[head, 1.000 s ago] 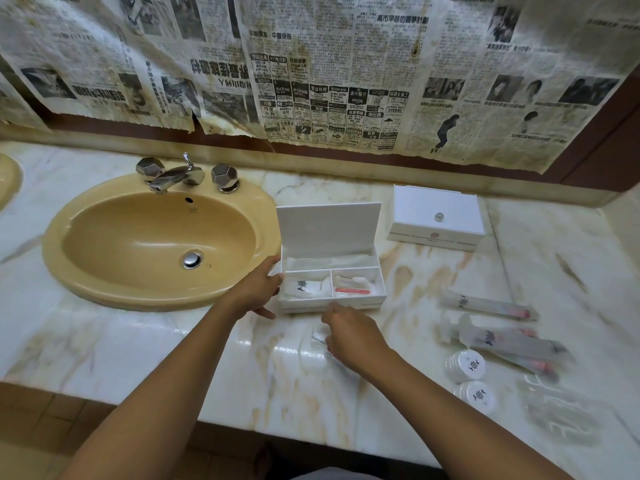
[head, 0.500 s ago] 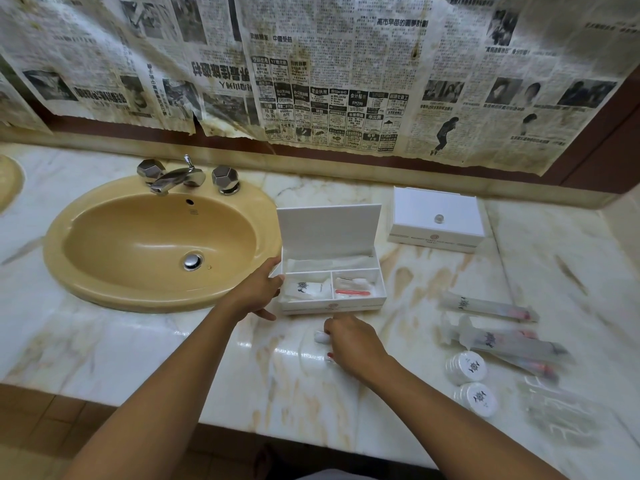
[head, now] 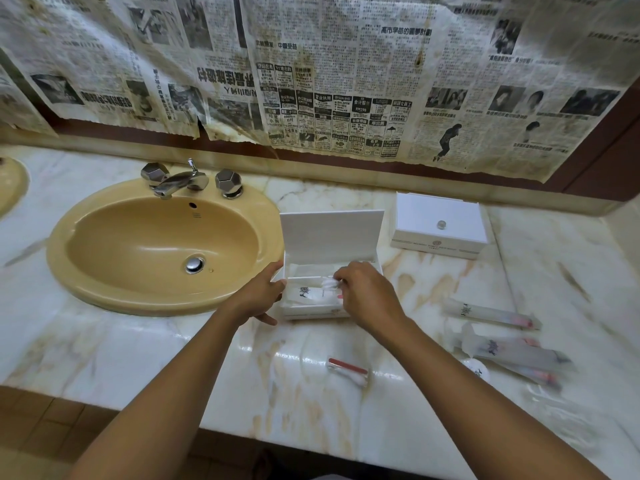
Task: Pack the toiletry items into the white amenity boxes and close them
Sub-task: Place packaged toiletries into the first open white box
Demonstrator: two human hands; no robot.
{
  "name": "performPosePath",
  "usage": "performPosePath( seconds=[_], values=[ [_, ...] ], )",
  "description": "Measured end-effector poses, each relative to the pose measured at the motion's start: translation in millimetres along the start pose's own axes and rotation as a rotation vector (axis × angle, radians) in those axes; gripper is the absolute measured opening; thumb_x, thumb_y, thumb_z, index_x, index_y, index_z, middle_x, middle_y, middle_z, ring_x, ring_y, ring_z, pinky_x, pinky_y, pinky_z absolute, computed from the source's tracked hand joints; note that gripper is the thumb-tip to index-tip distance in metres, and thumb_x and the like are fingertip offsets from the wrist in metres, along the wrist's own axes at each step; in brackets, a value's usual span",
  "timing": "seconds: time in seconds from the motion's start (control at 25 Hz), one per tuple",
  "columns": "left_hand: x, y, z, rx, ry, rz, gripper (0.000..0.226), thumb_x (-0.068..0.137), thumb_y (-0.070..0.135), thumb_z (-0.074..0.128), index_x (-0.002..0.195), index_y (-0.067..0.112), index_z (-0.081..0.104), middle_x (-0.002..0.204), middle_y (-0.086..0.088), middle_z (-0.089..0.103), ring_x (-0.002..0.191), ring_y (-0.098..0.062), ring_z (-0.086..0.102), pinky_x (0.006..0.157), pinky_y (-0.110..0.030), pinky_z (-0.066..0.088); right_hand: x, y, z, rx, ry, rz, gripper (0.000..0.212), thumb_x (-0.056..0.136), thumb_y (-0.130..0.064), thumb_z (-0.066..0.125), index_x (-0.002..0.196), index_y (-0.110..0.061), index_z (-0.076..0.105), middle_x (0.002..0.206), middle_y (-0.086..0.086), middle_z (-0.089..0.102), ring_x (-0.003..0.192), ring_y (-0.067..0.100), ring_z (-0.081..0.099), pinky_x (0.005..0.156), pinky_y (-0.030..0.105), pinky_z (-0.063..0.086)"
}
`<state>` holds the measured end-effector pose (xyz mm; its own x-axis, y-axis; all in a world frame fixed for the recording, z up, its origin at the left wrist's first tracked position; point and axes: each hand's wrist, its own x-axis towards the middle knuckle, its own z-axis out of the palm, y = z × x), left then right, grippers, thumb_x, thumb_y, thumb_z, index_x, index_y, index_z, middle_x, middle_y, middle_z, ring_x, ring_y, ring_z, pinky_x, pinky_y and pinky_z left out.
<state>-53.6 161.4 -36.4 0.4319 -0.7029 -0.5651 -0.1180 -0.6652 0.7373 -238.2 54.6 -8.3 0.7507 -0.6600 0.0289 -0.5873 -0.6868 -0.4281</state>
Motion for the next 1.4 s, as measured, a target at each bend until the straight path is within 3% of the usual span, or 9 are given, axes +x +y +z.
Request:
performPosePath(
  seconds=[0.2, 0.36, 0.48, 0.64, 0.8, 0.92, 1.08, 1.2, 1.4],
  values=[
    [0, 0, -1, -0.003, -0.003, -0.007, 0.05, 0.104, 0.027, 0.04, 0.15, 0.04, 0.024, 0.13, 0.0, 0.045, 0.114, -0.019, 0.05, 0.075, -0.049, 0.061, 10, 13, -12, -0.125, -0.085, 0.078, 0.02, 0.088, -0.007, 0.058, 0.106, -0.008, 0.068, 0.109, 0.007, 0.055, 0.105, 0.024, 0.049, 0.069, 0.029, 0.037],
    [0, 1, -1, 0.001, -0.007, -0.016, 0.05, 0.104, 0.027, 0.04, 0.149, 0.04, 0.025, 0.134, -0.002, 0.047, 0.115, -0.018, 0.052, 0.072, -0.046, 0.062, 13, 15, -5, -0.225, -0.288, 0.158, 0.023, 0.083, 0.003, 0.051, 0.098, -0.005, 0.067, 0.101, 0.011, 0.061, 0.088, 0.029, 0.058, 0.065, 0.028, 0.038],
    [1, 1, -1, 0.003, -0.008, -0.017, 0.049, 0.104, 0.028, 0.04, 0.149, 0.04, 0.025, 0.134, -0.001, 0.047, 0.115, -0.018, 0.051, 0.072, -0.046, 0.062, 19, 16, -4, -0.197, -0.358, 0.205, 0.018, 0.085, -0.001, 0.052, 0.098, -0.005, 0.065, 0.094, 0.012, 0.058, 0.077, 0.029, 0.055, 0.064, 0.027, 0.041],
    [1, 0, -2, -0.001, -0.007, -0.018, 0.049, 0.104, 0.028, 0.04, 0.149, 0.04, 0.025, 0.136, -0.001, 0.045, 0.116, -0.018, 0.051, 0.073, -0.047, 0.062, 23, 19, -3, -0.137, -0.344, 0.212, 0.025, 0.086, -0.004, 0.05, 0.105, -0.007, 0.066, 0.106, 0.011, 0.062, 0.093, 0.03, 0.061, 0.076, 0.033, 0.052],
    [1, 0, -2, -0.003, -0.006, -0.02, 0.049, 0.104, 0.028, 0.04, 0.149, 0.04, 0.025, 0.134, -0.001, 0.045, 0.114, -0.018, 0.051, 0.073, -0.047, 0.062, 22, 19, 11, -0.08, -0.404, 0.211, 0.022, 0.09, -0.014, 0.048, 0.072, -0.011, 0.059, 0.081, 0.005, 0.058, 0.078, 0.027, 0.056, 0.051, 0.025, 0.034],
    [1, 0, -2, -0.006, -0.013, -0.016, 0.049, 0.104, 0.029, 0.04, 0.149, 0.04, 0.025, 0.137, -0.002, 0.045, 0.115, -0.017, 0.051, 0.072, -0.046, 0.062, 22, 22, 17, -0.067, -0.462, 0.216, 0.026, 0.092, -0.017, 0.048, 0.066, -0.015, 0.05, 0.081, 0.003, 0.056, 0.08, 0.024, 0.053, 0.051, 0.025, 0.031],
    [1, 0, -1, -0.006, -0.009, -0.01, 0.049, 0.104, 0.028, 0.04, 0.15, 0.039, 0.025, 0.134, -0.004, 0.047, 0.113, -0.017, 0.052, 0.075, -0.049, 0.061, 15, 19, 14, -0.056, -0.369, 0.205, 0.018, 0.091, -0.017, 0.05, 0.09, -0.014, 0.067, 0.102, 0.006, 0.065, 0.095, 0.026, 0.059, 0.069, 0.029, 0.044],
    [0, 0, -1, -0.007, -0.009, -0.007, 0.05, 0.104, 0.028, 0.04, 0.15, 0.039, 0.024, 0.133, -0.002, 0.045, 0.113, -0.017, 0.051, 0.075, -0.049, 0.061, 1, 9, 9, -0.071, -0.186, 0.099, 0.029, 0.09, -0.009, 0.049, 0.112, -0.016, 0.066, 0.113, 0.005, 0.063, 0.106, 0.027, 0.057, 0.084, 0.033, 0.043],
    [0, 1, 0, 0.003, -0.002, 0.001, 0.049, 0.104, 0.029, 0.04, 0.15, 0.039, 0.024, 0.135, -0.001, 0.044, 0.114, -0.018, 0.051, 0.074, -0.049, 0.061, -27, -9, 14, 0.005, -0.107, -0.013, 0.026, 0.092, -0.015, 0.049, 0.112, -0.017, 0.066, 0.108, 0.003, 0.06, 0.105, 0.023, 0.054, 0.081, 0.032, 0.043]
  ],
)
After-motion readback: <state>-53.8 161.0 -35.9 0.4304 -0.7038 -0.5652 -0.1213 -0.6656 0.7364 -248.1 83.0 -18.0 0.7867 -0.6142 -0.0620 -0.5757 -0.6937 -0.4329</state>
